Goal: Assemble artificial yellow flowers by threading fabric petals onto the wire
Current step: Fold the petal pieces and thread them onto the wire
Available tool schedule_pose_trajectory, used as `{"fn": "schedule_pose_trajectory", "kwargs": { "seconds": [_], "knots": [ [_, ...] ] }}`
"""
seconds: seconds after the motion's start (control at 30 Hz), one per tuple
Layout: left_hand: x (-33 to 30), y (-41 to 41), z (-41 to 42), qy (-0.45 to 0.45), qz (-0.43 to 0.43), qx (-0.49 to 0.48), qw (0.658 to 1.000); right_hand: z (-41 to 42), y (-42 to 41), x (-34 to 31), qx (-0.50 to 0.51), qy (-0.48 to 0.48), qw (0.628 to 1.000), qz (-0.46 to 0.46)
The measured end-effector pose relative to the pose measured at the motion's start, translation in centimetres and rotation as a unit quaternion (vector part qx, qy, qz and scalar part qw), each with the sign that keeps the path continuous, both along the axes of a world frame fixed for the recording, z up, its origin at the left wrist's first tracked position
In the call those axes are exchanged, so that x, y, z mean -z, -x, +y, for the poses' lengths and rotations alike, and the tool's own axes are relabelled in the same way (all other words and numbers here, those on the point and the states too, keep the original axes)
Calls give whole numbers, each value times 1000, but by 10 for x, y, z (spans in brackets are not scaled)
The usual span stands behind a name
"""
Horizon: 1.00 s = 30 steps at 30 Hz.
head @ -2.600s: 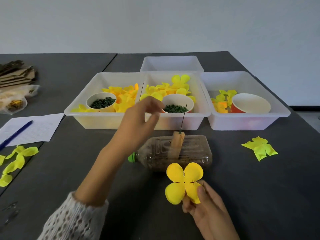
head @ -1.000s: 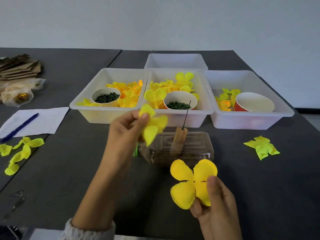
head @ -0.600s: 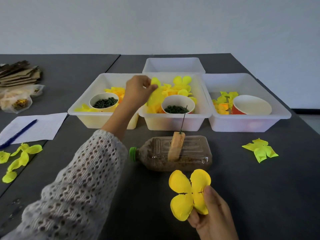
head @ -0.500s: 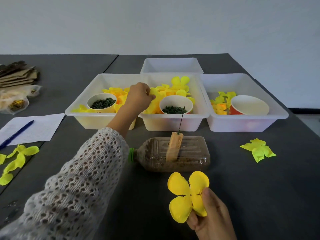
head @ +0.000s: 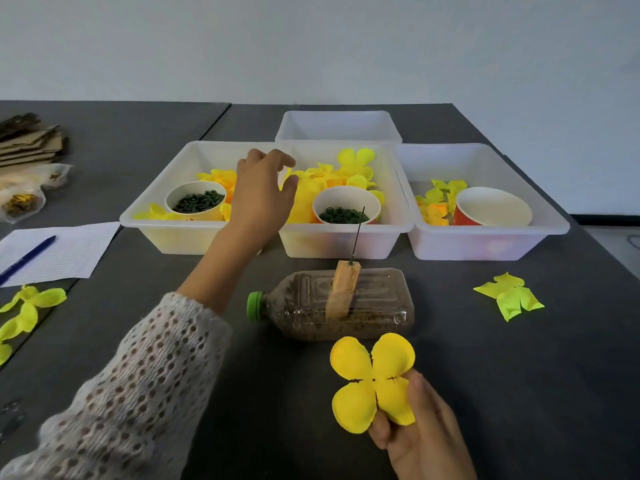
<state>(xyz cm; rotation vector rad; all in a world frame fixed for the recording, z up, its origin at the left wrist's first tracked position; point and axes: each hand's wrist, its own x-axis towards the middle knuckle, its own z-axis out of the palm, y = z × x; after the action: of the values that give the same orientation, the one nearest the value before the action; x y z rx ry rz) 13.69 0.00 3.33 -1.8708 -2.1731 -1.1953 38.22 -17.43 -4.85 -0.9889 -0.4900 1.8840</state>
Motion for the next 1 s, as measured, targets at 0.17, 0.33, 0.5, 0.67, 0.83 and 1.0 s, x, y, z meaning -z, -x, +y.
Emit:
{"fn": "schedule_pose_trajectory", "kwargs": {
  "seconds": [0.17, 0.33, 0.5, 0.67, 0.83, 1.0],
  "knots": [
    [-23, -27, -89, 67, -60, 244, 966, 1, 1, -6, -48, -27, 997, 51],
    [-12, -46, -154, 215, -5, 413, 885, -2, 10, -17, -99, -82, 989, 79],
    [8, -62, -180, 215, 66, 315, 922, -7, 14, -20, -90, -76, 993, 20],
    [10, -70, -197, 198, 33, 277, 940, -13, 19, -20, -91, -99, 990, -29],
    [10, -72, -200, 154, -39, 266, 951, -12, 19, -18, -95, -137, 980, -110],
    [15, -72, -193, 134, -202, 259, 935, -10, 23, -16, -50, -131, 987, -79]
  ]
}}
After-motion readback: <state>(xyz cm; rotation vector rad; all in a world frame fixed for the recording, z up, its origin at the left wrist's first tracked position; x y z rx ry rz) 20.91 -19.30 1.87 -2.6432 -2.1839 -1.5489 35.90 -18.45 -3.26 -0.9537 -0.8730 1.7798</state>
